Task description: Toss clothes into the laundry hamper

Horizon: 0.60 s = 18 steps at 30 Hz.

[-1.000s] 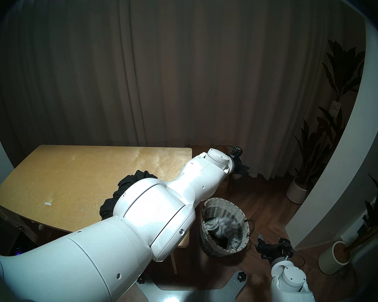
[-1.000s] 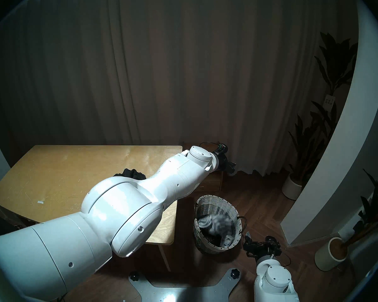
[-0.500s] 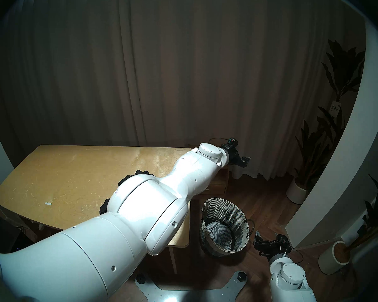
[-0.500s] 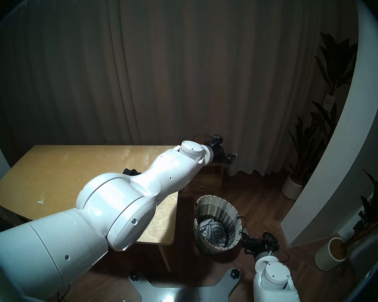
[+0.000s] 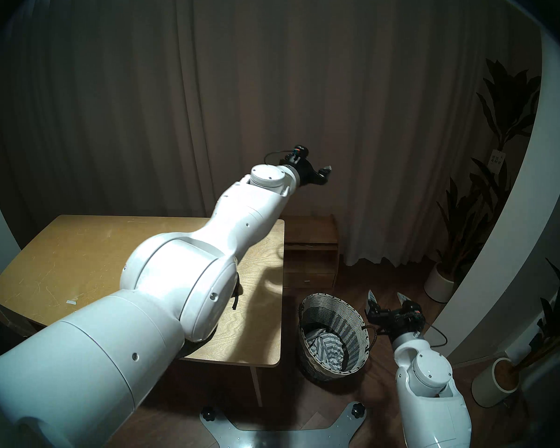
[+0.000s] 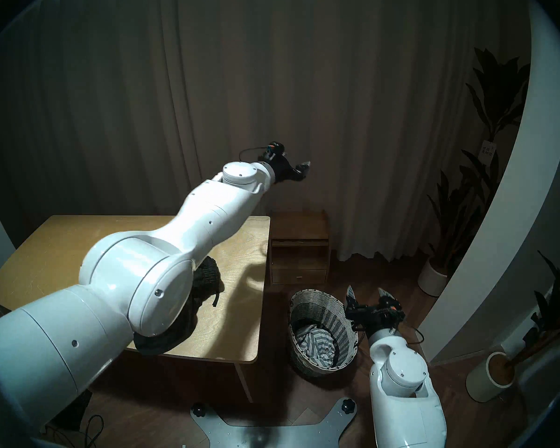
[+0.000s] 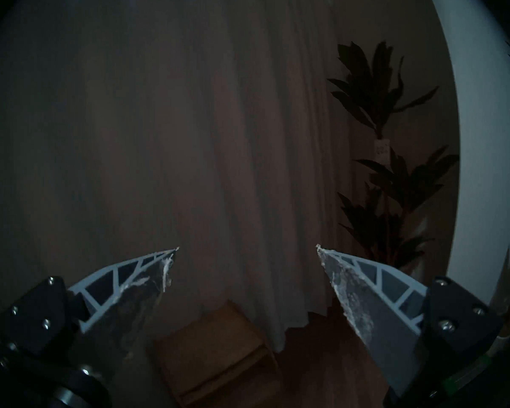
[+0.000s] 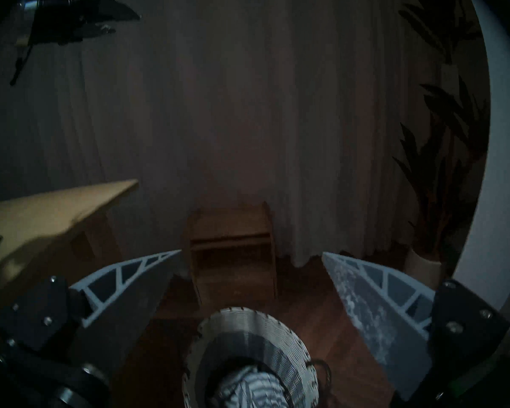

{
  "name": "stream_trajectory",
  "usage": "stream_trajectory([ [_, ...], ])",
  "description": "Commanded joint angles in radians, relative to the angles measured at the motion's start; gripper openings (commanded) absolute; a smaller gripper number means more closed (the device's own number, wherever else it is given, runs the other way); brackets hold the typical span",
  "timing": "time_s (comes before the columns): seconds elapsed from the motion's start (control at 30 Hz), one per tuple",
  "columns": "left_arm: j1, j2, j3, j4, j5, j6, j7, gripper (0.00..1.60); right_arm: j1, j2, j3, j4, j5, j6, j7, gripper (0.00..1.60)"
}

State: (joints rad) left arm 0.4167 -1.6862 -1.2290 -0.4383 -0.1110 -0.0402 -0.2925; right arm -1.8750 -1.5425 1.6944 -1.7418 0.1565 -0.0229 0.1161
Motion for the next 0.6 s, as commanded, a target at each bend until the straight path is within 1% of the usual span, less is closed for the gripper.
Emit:
stream_trajectory([
  [0.0, -0.058, 0.12, -0.06, -0.025, 0.011, -0.012, 0.051, 1.6, 0.102, -0.024, -0.085, -0.085, 0.001, -0.015, 0.031, 1.6],
  [0.07, -0.053, 0.121, -0.068, -0.022, 0.01, -0.011, 0.056, 1.6, 0.108, -0.026, -0.095, -0.087, 0.0, -0.014, 0.033, 1.6],
  [0.1, -0.042, 0.151, -0.079, -0.018, 0.013, -0.007, 0.068, 1.6, 0.124, -0.032, -0.119, -0.092, -0.001, -0.011, 0.04, 1.6],
  [0.13, -0.036, 0.165, -0.087, -0.017, 0.013, -0.007, 0.075, 1.6, 0.136, -0.035, -0.133, -0.094, -0.002, -0.009, 0.043, 1.6],
  [0.17, -0.036, 0.165, -0.087, -0.017, 0.013, -0.007, 0.075, 1.6, 0.136, -0.035, -0.133, -0.094, -0.002, -0.009, 0.043, 1.6],
  [0.2, -0.026, 0.188, -0.097, -0.015, 0.017, -0.006, 0.085, 1.6, 0.156, -0.035, -0.157, -0.095, -0.005, -0.007, 0.05, 1.6],
  [0.3, -0.014, 0.233, -0.108, -0.015, 0.023, -0.006, 0.097, 1.6, 0.186, -0.037, -0.194, -0.094, -0.014, -0.004, 0.059, 1.6],
  [0.33, -0.014, 0.233, -0.108, -0.015, 0.023, -0.006, 0.097, 1.6, 0.186, -0.037, -0.194, -0.094, -0.014, -0.004, 0.059, 1.6],
  [0.4, 0.001, 0.27, -0.115, -0.013, 0.029, -0.006, 0.106, 1.6, 0.219, -0.037, -0.227, -0.095, -0.024, -0.003, 0.068, 1.6],
  [0.47, 0.004, 0.272, -0.118, -0.012, 0.03, -0.006, 0.108, 1.6, 0.227, -0.036, -0.234, -0.096, -0.026, -0.002, 0.07, 1.6],
  [0.57, 0.015, 0.311, -0.13, -0.012, 0.034, -0.007, 0.12, 1.6, 0.256, -0.038, -0.272, -0.087, -0.041, 0.003, 0.08, 1.6],
])
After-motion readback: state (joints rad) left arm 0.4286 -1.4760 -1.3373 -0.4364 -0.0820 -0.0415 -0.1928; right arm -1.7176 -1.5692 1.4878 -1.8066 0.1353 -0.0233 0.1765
